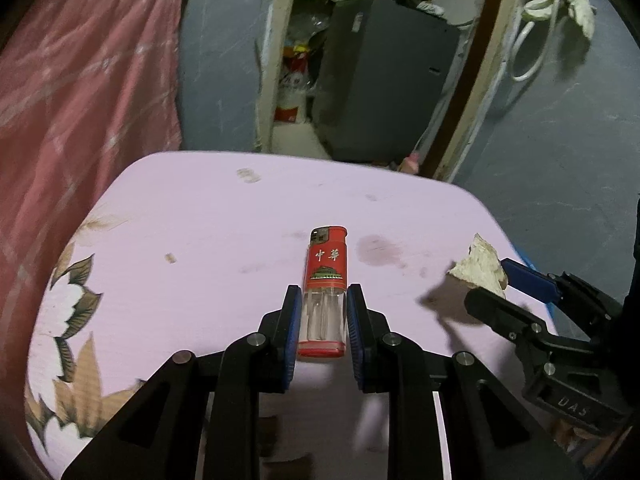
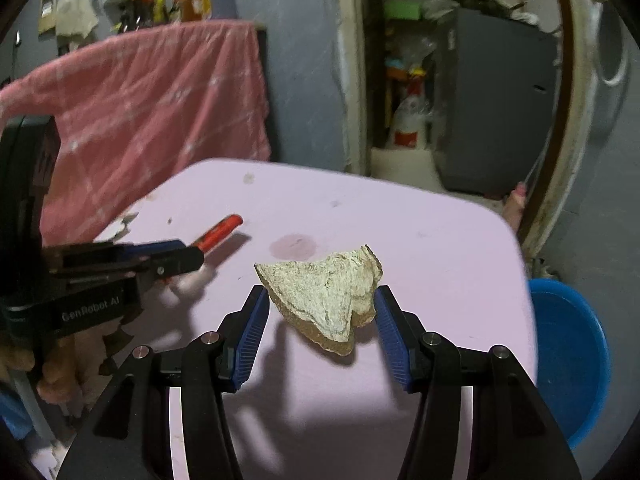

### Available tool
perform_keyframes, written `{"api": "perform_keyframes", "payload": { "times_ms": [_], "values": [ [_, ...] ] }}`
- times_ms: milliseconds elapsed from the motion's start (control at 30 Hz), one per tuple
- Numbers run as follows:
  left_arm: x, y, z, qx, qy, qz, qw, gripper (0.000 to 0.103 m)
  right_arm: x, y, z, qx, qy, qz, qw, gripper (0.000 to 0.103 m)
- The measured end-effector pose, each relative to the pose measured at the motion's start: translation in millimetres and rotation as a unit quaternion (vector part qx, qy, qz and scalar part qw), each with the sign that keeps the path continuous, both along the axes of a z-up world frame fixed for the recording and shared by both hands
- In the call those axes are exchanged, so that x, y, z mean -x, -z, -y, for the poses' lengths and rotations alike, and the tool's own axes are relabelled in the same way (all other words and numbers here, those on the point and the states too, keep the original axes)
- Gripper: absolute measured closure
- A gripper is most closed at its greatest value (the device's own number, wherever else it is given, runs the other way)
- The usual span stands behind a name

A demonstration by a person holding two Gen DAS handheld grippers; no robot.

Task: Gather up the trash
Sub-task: 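Carry the lighter and bread crust over the blue bucket and open both tools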

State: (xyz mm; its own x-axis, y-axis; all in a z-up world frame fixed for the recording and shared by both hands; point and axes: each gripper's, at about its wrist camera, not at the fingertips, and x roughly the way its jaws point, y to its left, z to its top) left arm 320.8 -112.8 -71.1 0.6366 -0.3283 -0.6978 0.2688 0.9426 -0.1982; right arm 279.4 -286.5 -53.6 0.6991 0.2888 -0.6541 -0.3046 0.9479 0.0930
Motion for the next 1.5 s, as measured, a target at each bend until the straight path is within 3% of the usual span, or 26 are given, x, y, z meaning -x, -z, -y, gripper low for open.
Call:
{"api": "perform_keyframes", "payload": {
  "times_ms": [200,467,667,867,1167,1367,1500],
  "values": [
    [9.4,-13.5,36.6,0.040,0.024,0.039,0.9981,0.084,18.5,-14.6,46.8,-0.019,0.063,0.059,0.996,0.051],
    [15.2,-32.1,132.5,0.086,0.080,0.083,0.9897,0.084,38.2,-24.3,141.2,-0.019,0.182,0.126,0.975,0.051],
    [11.5,-35.7,214.7,0.108,0.126,0.084,0.9826,0.084,42.5,-18.8,206.3,-0.020,0.240,0.134,0.961,0.051],
    [-4.4,-24.7,271.5,0.099,0.148,0.055,0.9826,0.084,43.8,-6.4,255.1,-0.041,0.276,0.119,0.953,0.050],
    [-20.4,0.7,294.9,0.059,0.128,0.021,0.9898,0.085,27.7,7.5,266.6,-0.050,0.268,0.086,0.958,0.049],
    [-23.3,11.2,289.2,0.064,0.115,-0.001,0.9913,0.084,22.9,11.0,270.2,-0.057,0.267,0.072,0.959,0.048],
    [-15.9,1.3,278.1,0.081,0.105,0.011,0.9911,0.073,30.5,2.5,274.6,-0.062,0.275,0.080,0.956,0.047]
  ]
}}
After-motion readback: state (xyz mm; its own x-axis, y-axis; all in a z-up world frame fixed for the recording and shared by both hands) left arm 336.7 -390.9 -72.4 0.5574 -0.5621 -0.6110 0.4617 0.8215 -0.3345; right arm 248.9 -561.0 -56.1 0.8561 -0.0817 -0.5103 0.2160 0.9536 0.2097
